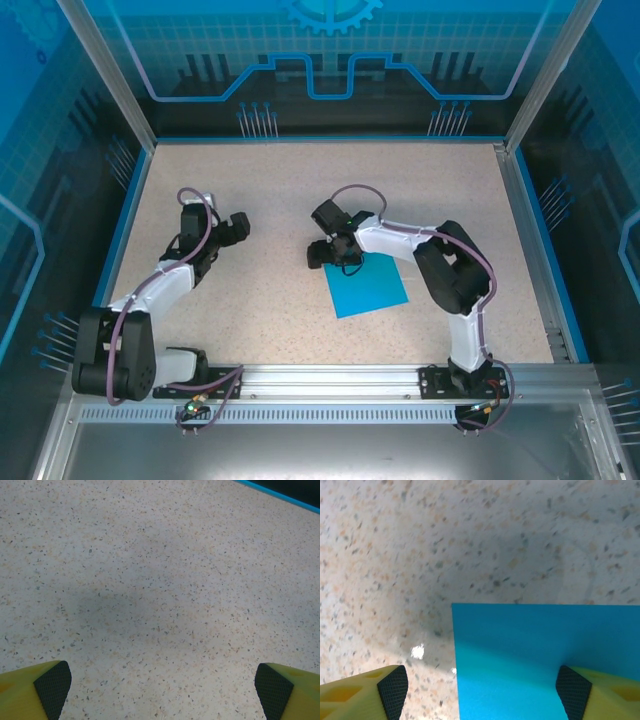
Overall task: Fold a paper plane with a square sheet of paper (pick it up from the middle)
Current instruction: Rotate the square sheet of paper at the center of the table.
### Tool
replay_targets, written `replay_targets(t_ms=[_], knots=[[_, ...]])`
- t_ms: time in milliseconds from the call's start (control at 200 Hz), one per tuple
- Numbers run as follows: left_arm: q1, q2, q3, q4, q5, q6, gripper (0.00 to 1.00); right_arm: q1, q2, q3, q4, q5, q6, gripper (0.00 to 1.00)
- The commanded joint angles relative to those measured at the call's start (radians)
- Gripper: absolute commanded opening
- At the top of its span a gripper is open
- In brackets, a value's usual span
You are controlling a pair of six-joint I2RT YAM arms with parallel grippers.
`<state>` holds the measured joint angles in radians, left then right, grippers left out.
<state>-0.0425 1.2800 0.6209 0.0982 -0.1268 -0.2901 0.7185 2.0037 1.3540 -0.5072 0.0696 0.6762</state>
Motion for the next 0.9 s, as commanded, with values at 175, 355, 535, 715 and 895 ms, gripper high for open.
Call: replay_targets(t_ms=[175,355,535,715,895], knots=[[-0.006,0.009,0.040,-0.023,-0.014,-0.015,0.98,-0.047,0.042,0.091,-0.066,0.008,0.067,0.85],[-0.007,0.009,0.042,-0.031,-0.010,-0.021,0.98,-0.040,-0.106,0.060,-0.151,0.075,0.043,0.96],[-0.008,0.013,0.046,-0.029,0.017,-0.035,0.98,-0.047,-0.147,-0.027,-0.279,0.186,0.022,0.99],[-0.008,0.017,0.048,-0.029,0.016,-0.034,0.99,-0.051,-0.134,-0.060,-0.295,0.152,-0.020,0.99],[-0.008,0.018,0.046,-0.030,0.012,-0.033,0.98,-0.056,-0.082,-0.046,-0.285,0.079,-0.038,0.99]])
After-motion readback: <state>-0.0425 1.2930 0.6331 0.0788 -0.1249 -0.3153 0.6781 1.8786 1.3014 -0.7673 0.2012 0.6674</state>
